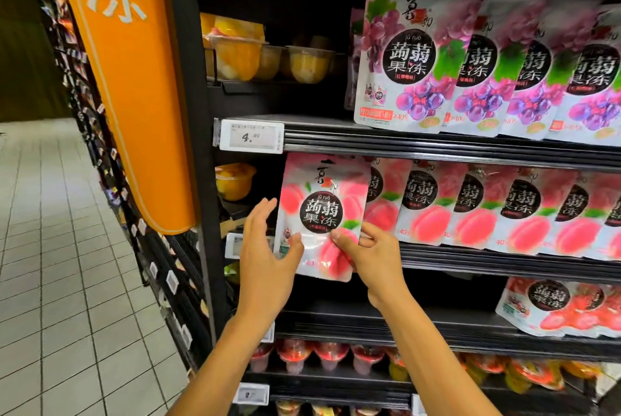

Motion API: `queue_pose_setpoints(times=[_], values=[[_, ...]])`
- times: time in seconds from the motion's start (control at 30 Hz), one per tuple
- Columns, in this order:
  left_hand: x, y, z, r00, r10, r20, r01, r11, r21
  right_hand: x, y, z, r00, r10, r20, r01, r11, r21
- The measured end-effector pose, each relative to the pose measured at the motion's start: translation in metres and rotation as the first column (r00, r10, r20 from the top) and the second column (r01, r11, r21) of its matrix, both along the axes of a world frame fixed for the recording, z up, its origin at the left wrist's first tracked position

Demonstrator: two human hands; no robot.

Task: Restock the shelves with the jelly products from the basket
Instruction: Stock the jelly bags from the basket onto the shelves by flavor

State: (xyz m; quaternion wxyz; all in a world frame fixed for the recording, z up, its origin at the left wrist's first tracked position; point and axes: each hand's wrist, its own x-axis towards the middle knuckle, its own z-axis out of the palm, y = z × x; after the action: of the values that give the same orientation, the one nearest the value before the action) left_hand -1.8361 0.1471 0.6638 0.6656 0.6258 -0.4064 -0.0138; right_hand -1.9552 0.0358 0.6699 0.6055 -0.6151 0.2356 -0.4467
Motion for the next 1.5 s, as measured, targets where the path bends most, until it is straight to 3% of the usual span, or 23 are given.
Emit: queue_pose_setpoints(times=[0.2,0.33,0.53,0.6,0.77,1.07,1.27,1.37,1.5], values=[[-0.01,-0.005,0.004,0.98,0.012,0.2,-0.022,0.999,0.049,0.013,-0.015,0.02,0.996,-0.083,0.038,0.087,0.992,-0.092],[-0.015,-0.019,-0.001,0.984,-0.099,0.146,0.069,0.978,0.197,0.026,-0.019,0.019,0.99,-0.143,0.009,0.142,0.965,-0.219],[-0.015,-0.028,-0.011,0.988,-0.109,0.113,0.078,0.965,0.249,0.02,-0.022,0.007,0.976,-0.186,-0.113,0.129,0.91,-0.393],[-0.014,-0.028,-0.013,0.987,-0.108,0.117,0.075,0.963,0.257,0.014,-0.021,0.002,0.928,-0.32,-0.193,0.212,0.876,-0.433],[-0.012,-0.03,-0.012,0.988,-0.102,0.117,0.068,0.963,0.261,0.012,-0.013,-0.003,0.705,-0.606,-0.369,0.333,0.742,-0.582],[-0.002,-0.03,-0.009,0.987,-0.117,0.112,0.083,0.959,0.272,0.027,-0.011,-0.006,0.647,-0.66,-0.383,0.427,0.729,-0.535],[0.0,-0.029,-0.01,0.98,-0.195,0.043,0.183,0.963,0.199,0.016,-0.005,-0.007,0.696,-0.649,-0.307,0.483,0.739,-0.469],[-0.004,-0.025,-0.01,0.982,-0.187,0.015,0.185,0.979,0.089,0.004,-0.001,-0.014,0.717,-0.654,-0.242,0.509,0.728,-0.459],[-0.019,-0.014,-0.03,0.969,-0.243,-0.036,0.244,0.97,0.016,-0.024,0.006,-0.049,0.749,-0.626,-0.218,0.531,0.763,-0.368]])
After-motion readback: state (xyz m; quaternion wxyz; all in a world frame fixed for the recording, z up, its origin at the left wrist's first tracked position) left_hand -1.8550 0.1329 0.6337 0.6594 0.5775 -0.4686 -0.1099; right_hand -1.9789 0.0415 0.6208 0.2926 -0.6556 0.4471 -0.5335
